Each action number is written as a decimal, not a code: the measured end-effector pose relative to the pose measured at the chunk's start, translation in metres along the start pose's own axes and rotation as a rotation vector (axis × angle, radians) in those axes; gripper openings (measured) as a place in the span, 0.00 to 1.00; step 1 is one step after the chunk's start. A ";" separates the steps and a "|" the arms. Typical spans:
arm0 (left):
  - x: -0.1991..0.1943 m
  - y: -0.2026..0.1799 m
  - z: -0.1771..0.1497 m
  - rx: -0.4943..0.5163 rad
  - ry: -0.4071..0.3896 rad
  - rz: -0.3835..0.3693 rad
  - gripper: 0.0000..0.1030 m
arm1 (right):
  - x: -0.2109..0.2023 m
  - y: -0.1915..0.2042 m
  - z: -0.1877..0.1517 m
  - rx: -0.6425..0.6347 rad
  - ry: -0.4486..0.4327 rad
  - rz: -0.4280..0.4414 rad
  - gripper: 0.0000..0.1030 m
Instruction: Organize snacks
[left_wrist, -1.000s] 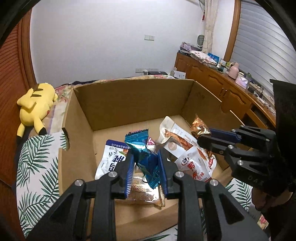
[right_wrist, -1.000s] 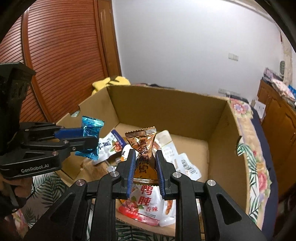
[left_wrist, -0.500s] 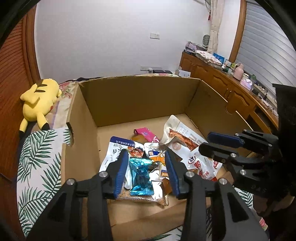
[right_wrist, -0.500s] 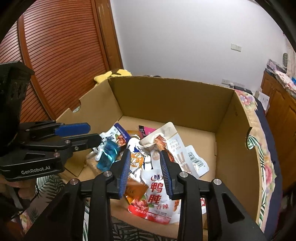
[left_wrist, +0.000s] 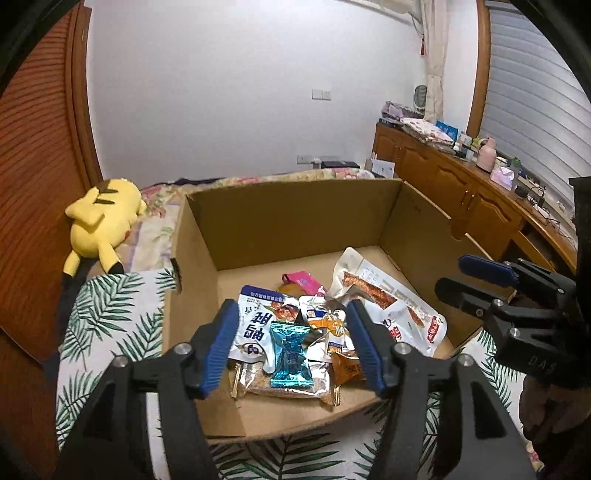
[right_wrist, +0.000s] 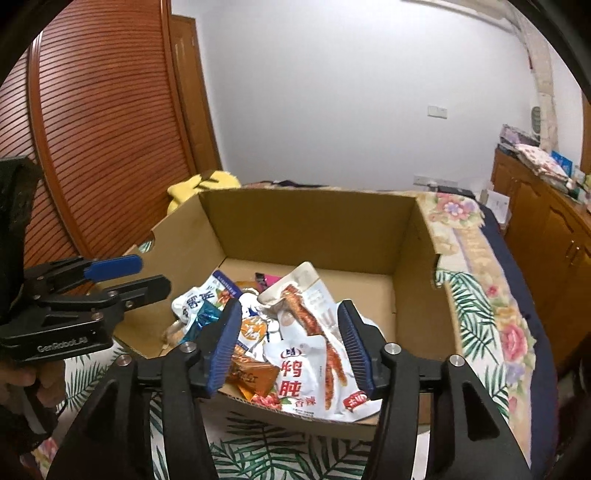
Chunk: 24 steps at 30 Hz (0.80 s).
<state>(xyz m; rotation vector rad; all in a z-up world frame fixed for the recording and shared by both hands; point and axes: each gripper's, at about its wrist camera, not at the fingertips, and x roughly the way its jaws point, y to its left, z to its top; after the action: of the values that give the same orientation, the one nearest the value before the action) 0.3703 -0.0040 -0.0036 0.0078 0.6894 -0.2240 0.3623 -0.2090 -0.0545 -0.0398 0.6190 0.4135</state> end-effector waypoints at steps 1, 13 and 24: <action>-0.004 0.000 0.000 -0.002 -0.012 0.000 0.70 | -0.003 0.000 0.000 0.004 -0.006 -0.005 0.63; -0.050 -0.008 -0.006 0.018 -0.076 0.025 0.89 | -0.039 0.011 -0.003 -0.002 -0.079 -0.055 1.00; -0.088 -0.018 -0.023 0.032 -0.108 0.064 0.90 | -0.073 0.021 -0.013 -0.002 -0.116 -0.095 1.00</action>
<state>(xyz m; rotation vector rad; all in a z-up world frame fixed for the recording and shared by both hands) 0.2859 -0.0021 0.0359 0.0476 0.5766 -0.1727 0.2929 -0.2181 -0.0216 -0.0464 0.4999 0.3221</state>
